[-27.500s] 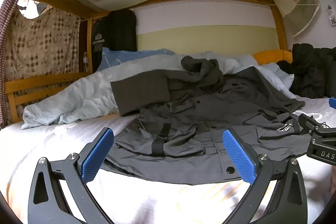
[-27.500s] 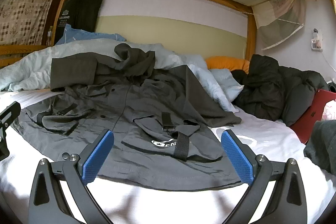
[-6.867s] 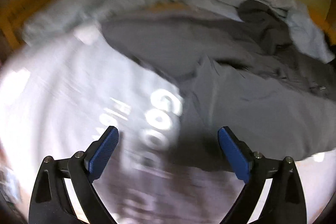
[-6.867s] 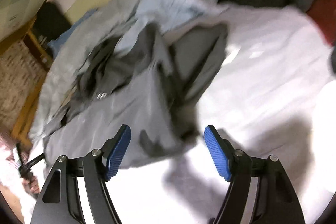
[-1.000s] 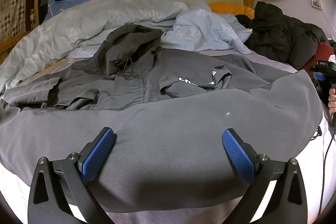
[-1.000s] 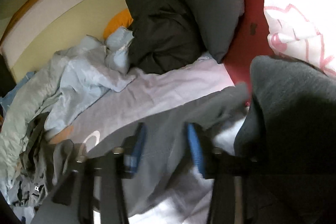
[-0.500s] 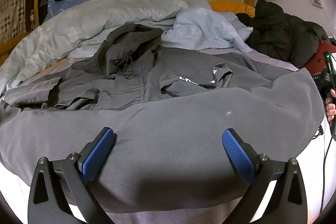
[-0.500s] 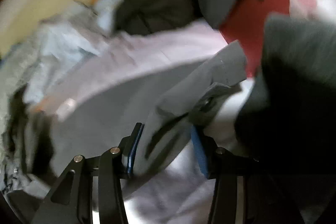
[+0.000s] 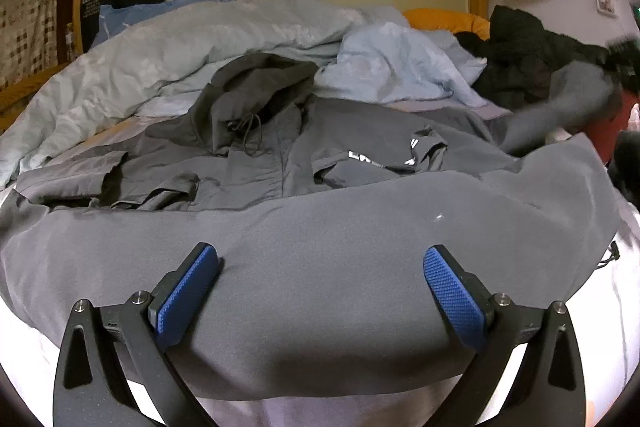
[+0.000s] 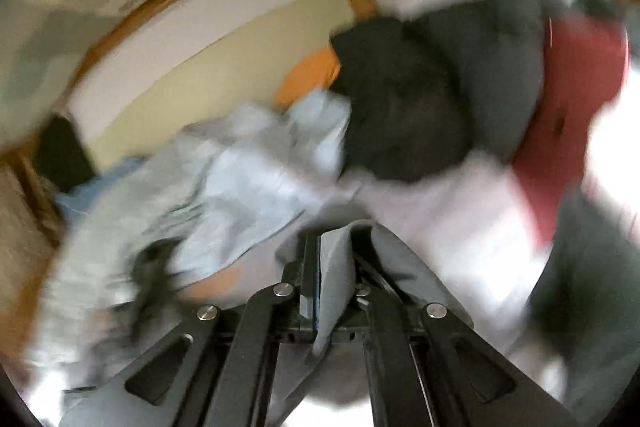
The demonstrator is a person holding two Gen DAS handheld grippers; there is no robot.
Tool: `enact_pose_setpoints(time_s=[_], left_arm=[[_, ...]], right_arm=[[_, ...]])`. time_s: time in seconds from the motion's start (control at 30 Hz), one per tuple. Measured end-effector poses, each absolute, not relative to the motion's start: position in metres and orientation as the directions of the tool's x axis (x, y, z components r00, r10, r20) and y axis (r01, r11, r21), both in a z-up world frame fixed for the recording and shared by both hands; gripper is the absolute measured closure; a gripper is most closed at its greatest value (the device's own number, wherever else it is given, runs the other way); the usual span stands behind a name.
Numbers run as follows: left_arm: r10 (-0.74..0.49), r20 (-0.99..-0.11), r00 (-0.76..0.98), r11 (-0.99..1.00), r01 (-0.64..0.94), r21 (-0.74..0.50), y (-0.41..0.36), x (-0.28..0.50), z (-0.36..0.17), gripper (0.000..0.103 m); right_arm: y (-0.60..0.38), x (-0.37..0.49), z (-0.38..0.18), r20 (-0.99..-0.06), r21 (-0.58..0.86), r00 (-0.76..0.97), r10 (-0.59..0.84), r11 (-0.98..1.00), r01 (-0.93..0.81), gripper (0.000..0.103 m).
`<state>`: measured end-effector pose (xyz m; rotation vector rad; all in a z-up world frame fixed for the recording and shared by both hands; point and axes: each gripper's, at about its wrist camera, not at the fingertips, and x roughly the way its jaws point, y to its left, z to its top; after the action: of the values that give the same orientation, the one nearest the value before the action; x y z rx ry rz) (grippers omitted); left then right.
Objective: Fold large clothes
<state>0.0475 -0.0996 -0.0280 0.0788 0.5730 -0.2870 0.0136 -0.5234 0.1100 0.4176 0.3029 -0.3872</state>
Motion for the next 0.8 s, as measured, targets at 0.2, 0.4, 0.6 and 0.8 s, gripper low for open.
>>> enact_pose_setpoints(time_s=[0.2,0.4,0.6,0.8], left_arm=[[-0.163,-0.578,0.799,0.966,0.249,0.071,-0.112,0.053,-0.033,0.0],[-0.16,-0.587,0.794,0.965,0.25,0.075,-0.113,0.055,-0.035,0.0],[-0.155,-0.585,0.796,0.965,0.248,0.081,-0.112,0.054,-0.034,0.0],[-0.146,-0.59,0.794,0.965,0.246,0.092,-0.115,0.053,-0.034,0.0]], right_arm=[[-0.61,0.14,0.111,-0.556,0.133,0.627,-0.546,0.686,0.716,0.101],[-0.657,0.167,0.052,-0.69,0.081,0.552,-0.468,0.707,0.702,0.084],[-0.654,0.106,0.067,-0.581,0.093,0.642,-0.501,0.742,0.664,0.021],[-0.678,0.061,0.072,-0.585,0.318,0.686,-0.433,0.655,0.685,0.021]])
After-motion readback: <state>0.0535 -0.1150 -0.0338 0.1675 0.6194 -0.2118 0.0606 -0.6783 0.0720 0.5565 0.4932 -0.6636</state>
